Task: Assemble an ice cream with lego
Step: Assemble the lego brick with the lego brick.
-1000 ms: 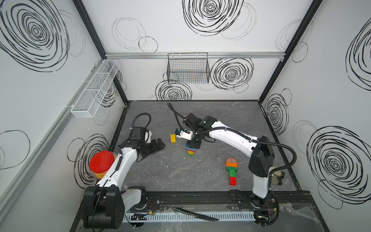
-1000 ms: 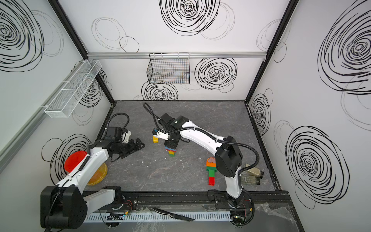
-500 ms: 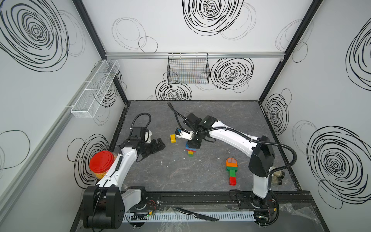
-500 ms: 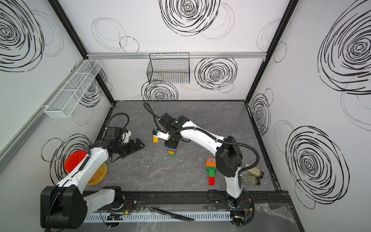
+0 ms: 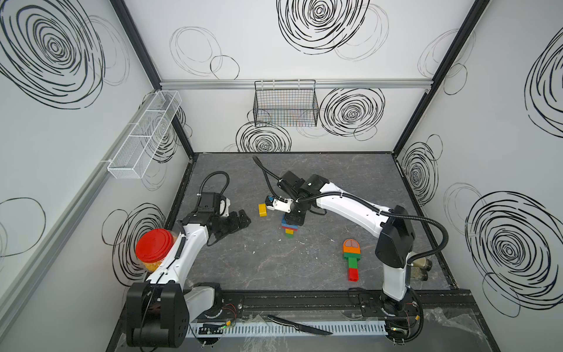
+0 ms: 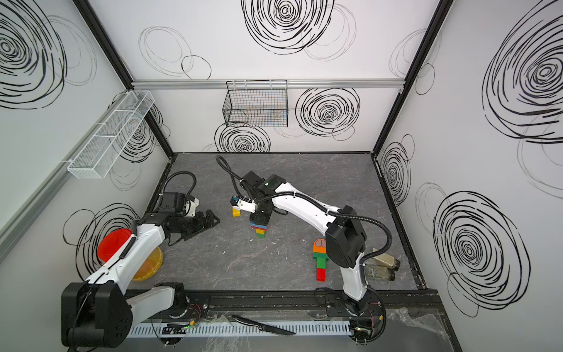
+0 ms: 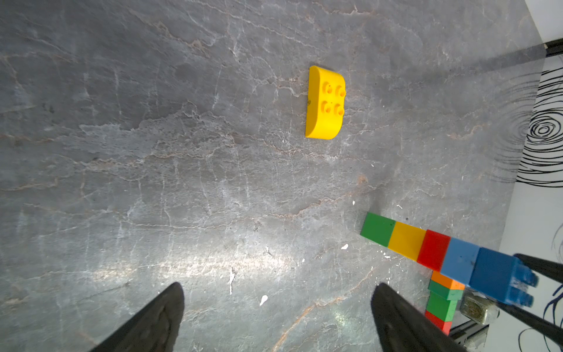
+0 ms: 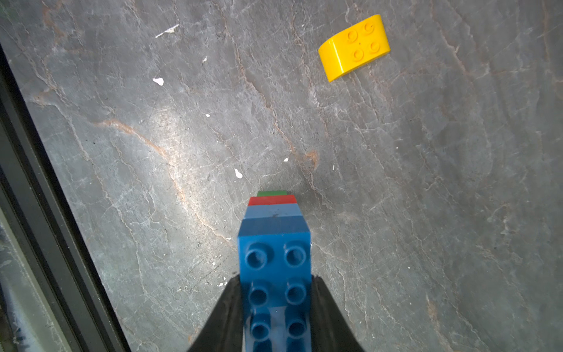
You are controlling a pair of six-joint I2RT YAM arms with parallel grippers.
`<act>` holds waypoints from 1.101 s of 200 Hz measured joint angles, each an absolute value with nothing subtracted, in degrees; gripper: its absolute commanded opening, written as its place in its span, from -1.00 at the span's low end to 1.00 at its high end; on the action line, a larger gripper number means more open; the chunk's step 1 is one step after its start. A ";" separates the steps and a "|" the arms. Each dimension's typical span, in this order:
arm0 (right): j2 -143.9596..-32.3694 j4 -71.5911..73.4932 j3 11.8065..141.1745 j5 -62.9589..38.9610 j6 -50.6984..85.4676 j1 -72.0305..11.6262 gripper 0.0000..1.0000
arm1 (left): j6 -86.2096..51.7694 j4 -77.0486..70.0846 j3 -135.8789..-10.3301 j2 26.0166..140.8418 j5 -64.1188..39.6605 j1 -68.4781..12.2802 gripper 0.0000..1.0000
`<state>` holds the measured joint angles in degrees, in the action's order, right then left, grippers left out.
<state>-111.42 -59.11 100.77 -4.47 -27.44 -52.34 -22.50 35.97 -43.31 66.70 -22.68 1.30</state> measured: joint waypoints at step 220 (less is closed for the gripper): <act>-112.38 -61.06 103.20 -4.25 -31.11 -52.47 -0.28 | -22.50 36.16 -44.01 66.19 -22.68 1.30 0.99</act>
<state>-112.38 -61.06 103.20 -4.25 -31.11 -52.47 -22.50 36.16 -44.01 66.19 -22.68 1.30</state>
